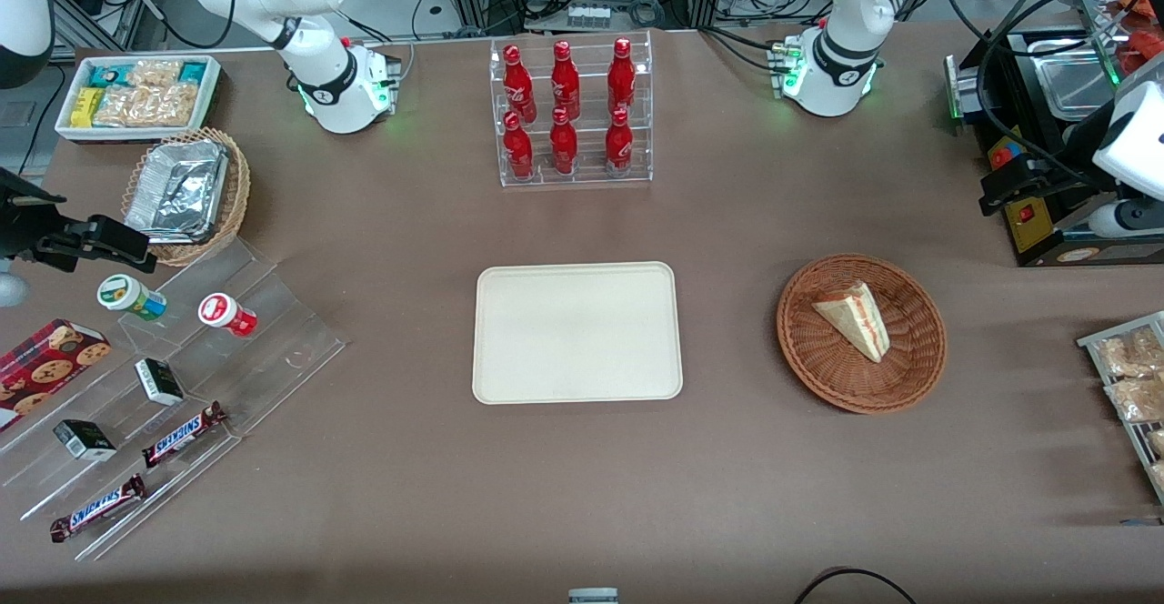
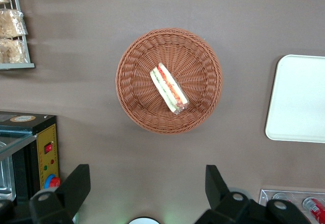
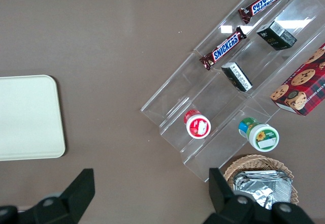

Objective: Place sandwich from basket to tray
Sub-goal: 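Move the left gripper over the sandwich in the wicker basket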

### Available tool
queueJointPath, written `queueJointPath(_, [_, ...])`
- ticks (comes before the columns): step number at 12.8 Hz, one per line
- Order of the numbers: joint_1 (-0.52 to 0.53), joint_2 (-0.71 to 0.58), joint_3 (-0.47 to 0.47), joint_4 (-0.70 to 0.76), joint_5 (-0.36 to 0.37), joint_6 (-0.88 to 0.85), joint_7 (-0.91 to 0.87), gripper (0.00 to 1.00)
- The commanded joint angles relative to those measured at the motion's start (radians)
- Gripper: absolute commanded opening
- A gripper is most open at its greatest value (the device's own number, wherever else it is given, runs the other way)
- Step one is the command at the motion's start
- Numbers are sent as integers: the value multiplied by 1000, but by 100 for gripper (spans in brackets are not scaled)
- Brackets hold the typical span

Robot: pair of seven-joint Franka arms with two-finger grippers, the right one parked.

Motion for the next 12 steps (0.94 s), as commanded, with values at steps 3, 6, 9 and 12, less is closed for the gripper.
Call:
queueJointPath(3, [-8,18,7,11,10,19,48,100])
queueJointPath(6, [-7,0,10,-145,12,155,25,100])
queueJointPath(9, [-7,-48,12,-343,13,353,-41,100])
queueJointPath(12, [-7,-49,7,-460,13,493,-214,100])
